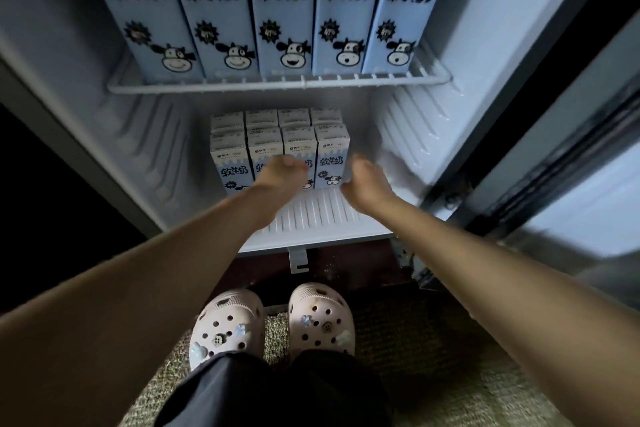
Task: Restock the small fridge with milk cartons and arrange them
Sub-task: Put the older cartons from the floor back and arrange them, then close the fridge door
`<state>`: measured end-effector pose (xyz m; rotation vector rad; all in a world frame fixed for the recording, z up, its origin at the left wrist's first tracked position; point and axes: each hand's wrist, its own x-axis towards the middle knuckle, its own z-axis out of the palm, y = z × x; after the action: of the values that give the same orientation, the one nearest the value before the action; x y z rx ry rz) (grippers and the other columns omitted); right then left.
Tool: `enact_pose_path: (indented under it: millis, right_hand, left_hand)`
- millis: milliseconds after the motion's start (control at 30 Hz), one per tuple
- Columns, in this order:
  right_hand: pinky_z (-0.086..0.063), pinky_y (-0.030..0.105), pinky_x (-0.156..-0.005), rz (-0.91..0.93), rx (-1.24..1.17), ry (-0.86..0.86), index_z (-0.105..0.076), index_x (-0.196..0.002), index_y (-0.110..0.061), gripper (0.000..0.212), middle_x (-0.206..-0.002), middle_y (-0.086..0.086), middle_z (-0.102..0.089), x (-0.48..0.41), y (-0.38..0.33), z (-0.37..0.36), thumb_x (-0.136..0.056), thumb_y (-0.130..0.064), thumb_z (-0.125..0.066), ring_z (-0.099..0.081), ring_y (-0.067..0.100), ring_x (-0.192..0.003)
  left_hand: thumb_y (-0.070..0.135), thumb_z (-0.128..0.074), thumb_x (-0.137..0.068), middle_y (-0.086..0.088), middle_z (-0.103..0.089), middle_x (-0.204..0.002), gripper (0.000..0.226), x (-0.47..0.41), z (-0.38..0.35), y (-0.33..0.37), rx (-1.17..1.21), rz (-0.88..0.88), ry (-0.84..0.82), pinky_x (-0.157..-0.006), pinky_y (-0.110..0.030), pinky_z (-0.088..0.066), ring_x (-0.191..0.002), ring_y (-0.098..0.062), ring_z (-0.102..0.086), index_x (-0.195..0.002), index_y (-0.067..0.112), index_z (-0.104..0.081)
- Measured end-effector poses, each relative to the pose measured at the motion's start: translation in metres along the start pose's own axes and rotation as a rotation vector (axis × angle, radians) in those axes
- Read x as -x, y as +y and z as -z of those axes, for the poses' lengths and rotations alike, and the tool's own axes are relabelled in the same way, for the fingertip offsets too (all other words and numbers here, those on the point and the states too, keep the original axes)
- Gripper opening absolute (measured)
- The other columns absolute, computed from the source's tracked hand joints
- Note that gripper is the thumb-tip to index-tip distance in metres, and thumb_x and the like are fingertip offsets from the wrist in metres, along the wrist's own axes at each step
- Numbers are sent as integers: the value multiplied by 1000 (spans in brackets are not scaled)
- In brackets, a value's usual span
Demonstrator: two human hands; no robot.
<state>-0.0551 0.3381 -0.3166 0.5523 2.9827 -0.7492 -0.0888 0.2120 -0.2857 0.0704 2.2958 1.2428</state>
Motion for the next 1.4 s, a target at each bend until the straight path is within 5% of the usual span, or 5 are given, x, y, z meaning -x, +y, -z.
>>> enact_pose_path:
  millis: [433, 667, 1000, 1267, 1400]
  right_hand:
    - [-49, 35, -86, 126, 17, 235, -59, -108, -3, 26, -111, 16, -63, 168, -39, 181, -86, 1, -45, -58, 33, -104]
    - [-44, 31, -85, -2, -4, 441, -62, -111, -10, 34, -114, 15, -65, 240, 2, 286, -86, -2, -42, -54, 32, -111]
    - [-36, 35, -99, -171, 16, 645, -55, -119, -3, 30, -129, 15, -50, 263, 112, 372, -92, -5, -43, -43, 32, -124]
    - [-4, 53, -116, -296, 213, 275, -14, -149, -23, 51, -160, 0, -2, 224, 143, 409, -101, -39, -21, 8, 19, -147]
    - [2, 52, -116, -340, 290, 183, -10, -149, -31, 55, -159, 3, -7, 216, 151, 403, -98, -50, -18, 1, 23, -147]
  left_hand:
    - [9, -41, -96, -5, -64, -110, 26, 182, 21, 111, -157, -391, 72, -47, -12, -44, -70, -12, -58, -109, 16, -62]
    - [4, -43, -93, -10, -64, -117, 29, 270, -14, 191, -143, -574, 40, -86, -26, -46, -99, -26, -60, -110, 13, -65]
    - [-3, -33, -90, -11, -51, -137, 46, 317, -117, 285, -363, -712, -103, -103, -28, -39, -126, -27, -49, -130, 9, -52]
    - [-2, -30, -92, -18, -43, -140, 46, 306, -167, 326, -549, -735, -140, -100, -35, -43, -125, -31, -46, -137, 2, -39]
    - [0, -29, -94, -15, -24, -153, 56, 295, -174, 321, -606, -710, -200, -110, -28, -27, -142, -26, -25, -148, 4, -16]
